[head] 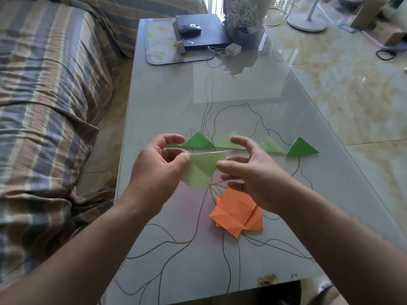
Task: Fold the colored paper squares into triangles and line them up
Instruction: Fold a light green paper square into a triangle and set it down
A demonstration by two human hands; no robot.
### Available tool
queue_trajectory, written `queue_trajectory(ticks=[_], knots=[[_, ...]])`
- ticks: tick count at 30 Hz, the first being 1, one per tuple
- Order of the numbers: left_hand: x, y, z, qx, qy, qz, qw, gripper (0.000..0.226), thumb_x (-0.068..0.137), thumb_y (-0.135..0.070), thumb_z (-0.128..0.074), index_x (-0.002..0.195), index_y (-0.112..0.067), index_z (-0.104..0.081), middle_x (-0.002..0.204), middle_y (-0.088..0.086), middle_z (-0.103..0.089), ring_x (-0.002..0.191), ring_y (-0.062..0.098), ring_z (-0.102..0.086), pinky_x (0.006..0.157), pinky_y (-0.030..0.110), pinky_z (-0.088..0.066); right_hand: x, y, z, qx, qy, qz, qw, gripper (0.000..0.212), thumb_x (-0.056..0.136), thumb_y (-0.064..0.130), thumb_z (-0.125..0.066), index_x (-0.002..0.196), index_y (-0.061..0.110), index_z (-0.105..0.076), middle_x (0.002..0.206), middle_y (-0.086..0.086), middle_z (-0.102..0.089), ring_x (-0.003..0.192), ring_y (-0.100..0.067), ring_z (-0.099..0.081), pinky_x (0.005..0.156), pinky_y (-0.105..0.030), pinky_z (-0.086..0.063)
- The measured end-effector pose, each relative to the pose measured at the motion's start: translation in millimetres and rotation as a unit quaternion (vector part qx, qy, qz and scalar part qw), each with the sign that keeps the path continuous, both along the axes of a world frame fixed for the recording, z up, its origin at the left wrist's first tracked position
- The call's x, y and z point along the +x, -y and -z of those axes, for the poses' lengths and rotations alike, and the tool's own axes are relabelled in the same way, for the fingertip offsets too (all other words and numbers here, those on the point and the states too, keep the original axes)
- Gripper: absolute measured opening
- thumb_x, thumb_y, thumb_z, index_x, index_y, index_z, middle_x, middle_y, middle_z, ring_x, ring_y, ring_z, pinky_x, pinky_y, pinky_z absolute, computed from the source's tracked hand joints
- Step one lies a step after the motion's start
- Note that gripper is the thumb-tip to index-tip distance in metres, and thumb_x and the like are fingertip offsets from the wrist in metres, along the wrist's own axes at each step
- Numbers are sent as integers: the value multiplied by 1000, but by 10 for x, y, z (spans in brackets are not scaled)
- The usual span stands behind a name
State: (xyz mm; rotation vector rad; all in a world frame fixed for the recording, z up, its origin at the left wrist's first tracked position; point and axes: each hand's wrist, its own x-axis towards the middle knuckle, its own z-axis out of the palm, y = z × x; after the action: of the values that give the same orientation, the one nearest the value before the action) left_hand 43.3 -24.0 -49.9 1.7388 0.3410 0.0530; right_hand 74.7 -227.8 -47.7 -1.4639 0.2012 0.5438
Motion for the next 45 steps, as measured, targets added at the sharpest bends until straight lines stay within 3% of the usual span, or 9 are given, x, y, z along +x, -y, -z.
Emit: queue_trajectory(ticks=[4,7,9,14,18,22,25,40,45], knots=[[-49,-56,-56,150,24,83,985,40,92,-20,-71,125,-39,-58,87,-11,-75,80,9,-72,77,34,-62,85,92,-29,-182,184,-49,965,41,87,28,-82,124,38,-67,119,4,-65,95,-14,-67,77,-26,-55],[-99,-2,-65,195,31,165,966,53,91,-19,-73,136,-37,-52,87,-12,-75,80,9,-72,78,35,-63,37,46,67,-300,296,-176,890,15,84,43,-81,98,39,-77,113,17,-63,107,-1,-59,90,-23,-47],[-109,30,-59,204,33,188,960,56,91,-18,-72,138,-38,-50,87,-12,-75,81,8,-72,79,37,-62,-14,-7,119,-310,307,-196,878,4,85,42,-79,86,39,-77,101,17,-67,103,1,-60,92,-27,-50],[-87,46,-25,143,20,183,972,53,91,-18,-71,134,-43,-51,91,-7,-76,86,17,-73,84,48,-61,3,-32,150,-236,219,-157,934,8,87,33,-77,81,29,-78,81,7,-76,78,-7,-68,78,-41,-58],[-63,60,-30,61,-11,167,984,54,92,-14,-74,135,-40,-52,93,-1,-77,91,21,-75,91,49,-60,-4,-65,132,-116,155,-151,969,14,86,28,-72,85,14,-76,76,-11,-66,70,-21,-54,67,-41,-43],[-34,46,-26,3,-36,144,989,50,86,-18,-78,125,-39,-56,92,8,-77,87,29,-73,89,53,-58,7,-51,133,-103,144,-157,972,19,84,32,-71,84,14,-74,75,-10,-61,71,-21,-51,67,-40,-41],[-23,39,-22,-17,-46,135,990,52,76,-25,-75,123,-38,-55,92,8,-77,82,21,-70,87,50,-58,2,-50,152,-108,145,-158,971,16,83,32,-70,81,16,-74,72,-8,-58,69,-22,-49,66,-41,-39],[10,-19,-61,-29,-35,107,993,51,81,-16,-80,122,-33,-56,82,2,-76,78,18,-70,81,42,-56,21,-14,78,-108,151,-141,972,16,81,30,-68,79,15,-72,71,-11,-51,68,-25,-38,61,-42,-31],[38,-66,-65,-36,-33,93,994,52,72,-25,-77,119,-35,-58,82,4,-76,78,18,-69,81,41,-54,38,34,33,-128,159,-149,968,18,96,15,-69,79,13,-72,65,-3,-49,54,-13,-35,47,-25,-28]])
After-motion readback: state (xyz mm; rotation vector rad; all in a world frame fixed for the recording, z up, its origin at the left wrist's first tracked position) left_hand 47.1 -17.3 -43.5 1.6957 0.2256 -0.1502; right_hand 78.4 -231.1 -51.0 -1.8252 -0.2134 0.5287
